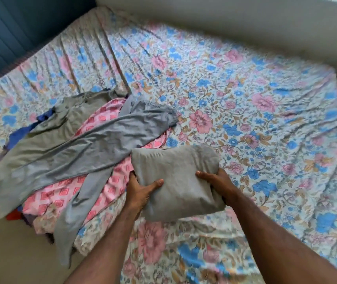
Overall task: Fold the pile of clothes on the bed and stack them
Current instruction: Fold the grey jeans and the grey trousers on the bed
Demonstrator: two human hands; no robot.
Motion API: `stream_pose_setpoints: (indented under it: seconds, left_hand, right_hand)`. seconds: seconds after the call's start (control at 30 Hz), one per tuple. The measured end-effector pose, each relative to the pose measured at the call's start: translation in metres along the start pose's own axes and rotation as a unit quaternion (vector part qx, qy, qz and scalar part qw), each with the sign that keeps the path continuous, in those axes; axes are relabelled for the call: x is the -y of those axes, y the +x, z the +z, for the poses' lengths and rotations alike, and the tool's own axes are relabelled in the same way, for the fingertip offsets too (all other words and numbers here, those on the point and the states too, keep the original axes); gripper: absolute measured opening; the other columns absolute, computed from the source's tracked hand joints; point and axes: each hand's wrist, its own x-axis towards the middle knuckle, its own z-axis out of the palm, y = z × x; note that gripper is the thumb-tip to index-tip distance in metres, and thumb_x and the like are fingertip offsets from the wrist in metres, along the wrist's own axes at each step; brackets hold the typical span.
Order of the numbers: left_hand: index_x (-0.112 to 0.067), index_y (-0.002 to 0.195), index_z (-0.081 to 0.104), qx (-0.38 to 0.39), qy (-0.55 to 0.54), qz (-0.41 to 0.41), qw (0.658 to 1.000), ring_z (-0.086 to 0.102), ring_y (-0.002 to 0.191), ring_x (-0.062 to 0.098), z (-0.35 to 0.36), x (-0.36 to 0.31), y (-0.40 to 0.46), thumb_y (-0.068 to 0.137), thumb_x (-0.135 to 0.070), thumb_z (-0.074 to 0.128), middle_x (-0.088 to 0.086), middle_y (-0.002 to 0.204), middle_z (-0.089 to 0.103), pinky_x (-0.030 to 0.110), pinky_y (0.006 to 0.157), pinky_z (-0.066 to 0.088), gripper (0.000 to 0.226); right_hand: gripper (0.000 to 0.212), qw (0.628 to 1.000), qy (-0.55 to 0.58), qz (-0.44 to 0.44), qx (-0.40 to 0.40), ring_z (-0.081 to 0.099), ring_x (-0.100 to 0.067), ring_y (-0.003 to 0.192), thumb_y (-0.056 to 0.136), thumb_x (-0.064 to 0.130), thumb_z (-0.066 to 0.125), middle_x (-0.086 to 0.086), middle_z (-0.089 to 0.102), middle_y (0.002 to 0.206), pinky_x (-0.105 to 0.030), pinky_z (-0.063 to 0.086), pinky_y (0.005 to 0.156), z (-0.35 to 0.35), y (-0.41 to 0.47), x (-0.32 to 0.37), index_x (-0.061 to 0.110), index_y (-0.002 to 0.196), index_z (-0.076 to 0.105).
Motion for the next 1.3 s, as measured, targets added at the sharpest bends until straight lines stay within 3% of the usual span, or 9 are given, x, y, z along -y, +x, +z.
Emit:
stream_pose_setpoints:
  seconds: [0.17, 0.37, 0.53, 0.6, 0.67, 0.77, 0.93, 1.1, 1.3]
  left_hand:
    - [-0.021, 0.122, 0.054, 0.031, -0.034, -0.037, 0.998, 0.07, 0.099, 0.021, 0.08, -0.031, 0.043, 0.031, -0.057, 0.097, 0.0, 0.114, 0.07, 0.047, 0.087, 0.059, 0.107]
    - [-0.016, 0.116, 0.058, 0.108, -0.055, -0.06, 0.991, 0.073, 0.098, 0.03, 0.169, -0.048, 0.085, 0.041, -0.034, 0.1, 0.007, 0.109, 0.074, 0.059, 0.081, 0.059, 0.088]
    - [-0.01, 0.124, 0.058, 0.166, -0.06, -0.029, 0.984, 0.071, 0.1, 0.028, 0.243, -0.068, 0.109, 0.05, -0.011, 0.097, 0.01, 0.116, 0.072, 0.042, 0.08, 0.061, 0.083]
    - [-0.013, 0.126, 0.058, 0.197, -0.041, -0.015, 0.979, 0.071, 0.102, 0.025, 0.27, -0.079, 0.114, 0.038, -0.021, 0.1, 0.006, 0.117, 0.072, 0.043, 0.082, 0.061, 0.098]
    - [-0.016, 0.127, 0.058, 0.226, -0.02, 0.003, 0.974, 0.07, 0.103, 0.023, 0.299, -0.087, 0.114, 0.033, -0.029, 0.099, 0.003, 0.117, 0.072, 0.044, 0.083, 0.061, 0.103]
    - [-0.019, 0.121, 0.06, 0.261, 0.004, 0.019, 0.965, 0.07, 0.102, 0.022, 0.342, -0.098, 0.106, 0.039, -0.021, 0.097, 0.002, 0.115, 0.072, 0.04, 0.081, 0.061, 0.09]
    - [-0.016, 0.127, 0.056, 0.31, 0.047, 0.037, 0.949, 0.068, 0.106, 0.027, 0.414, -0.112, 0.099, 0.05, -0.011, 0.097, 0.005, 0.118, 0.069, 0.048, 0.088, 0.06, 0.087]
    - [-0.013, 0.13, 0.055, 0.321, 0.062, 0.071, 0.943, 0.067, 0.106, 0.024, 0.451, -0.119, 0.108, 0.053, -0.009, 0.095, 0.004, 0.119, 0.069, 0.039, 0.085, 0.061, 0.087]
    - [-0.015, 0.139, 0.044, 0.366, 0.217, 0.069, 0.903, 0.06, 0.118, 0.031, 0.443, -0.089, 0.119, 0.065, -0.011, 0.09, 0.006, 0.13, 0.059, 0.053, 0.1, 0.053, 0.088]
  right_hand:
    - [0.037, 0.998, -0.069, 0.004, -0.012, 0.073, -0.032, 0.094, 0.085, 0.016, 0.078, -0.014, 0.075, 0.106, -0.041, 0.061, 0.076, -0.065, 0.054, 0.056, 0.008, 0.119, 0.065]
    - [0.035, 0.991, -0.133, 0.015, -0.011, 0.071, -0.033, 0.097, 0.083, 0.007, 0.071, -0.016, 0.072, 0.107, -0.042, 0.06, 0.079, -0.145, 0.112, 0.117, 0.005, 0.117, 0.063]
    - [0.03, 0.993, -0.074, 0.012, -0.089, 0.067, -0.028, 0.093, 0.084, -0.003, 0.066, -0.011, 0.07, 0.101, -0.032, 0.053, 0.068, -0.197, 0.128, 0.117, 0.004, 0.113, 0.063]
    - [0.02, 0.991, -0.037, 0.015, -0.131, 0.065, -0.024, 0.083, 0.085, -0.004, 0.066, -0.008, 0.067, 0.091, -0.028, 0.05, 0.061, -0.22, 0.131, 0.11, 0.009, 0.099, 0.062]
    - [0.025, 0.985, -0.007, 0.02, -0.172, 0.065, -0.024, 0.081, 0.082, -0.001, 0.071, -0.01, 0.067, 0.091, -0.03, 0.053, 0.063, -0.246, 0.132, 0.099, 0.006, 0.104, 0.062]
    - [0.032, 0.976, 0.012, 0.033, -0.213, 0.065, -0.026, 0.081, 0.08, 0.002, 0.072, -0.013, 0.068, 0.093, -0.031, 0.052, 0.065, -0.281, 0.13, 0.088, 0.004, 0.11, 0.062]
    - [0.015, 0.96, 0.008, 0.025, -0.28, 0.062, -0.022, 0.074, 0.083, 0.003, 0.072, -0.008, 0.067, 0.084, -0.026, 0.049, 0.061, -0.34, 0.127, 0.083, 0.012, 0.083, 0.06]
    - [0.032, 0.953, 0.038, 0.013, -0.301, 0.069, -0.03, 0.089, 0.075, 0.012, 0.076, -0.013, 0.073, 0.098, -0.04, 0.06, 0.08, -0.366, 0.137, 0.074, 0.004, 0.104, 0.066]
    - [0.05, 0.957, -0.007, 0.089, -0.277, 0.067, -0.03, 0.102, 0.085, 0.014, 0.079, -0.013, 0.067, 0.122, -0.043, 0.057, 0.09, -0.351, 0.157, 0.023, 0.007, 0.128, 0.054]
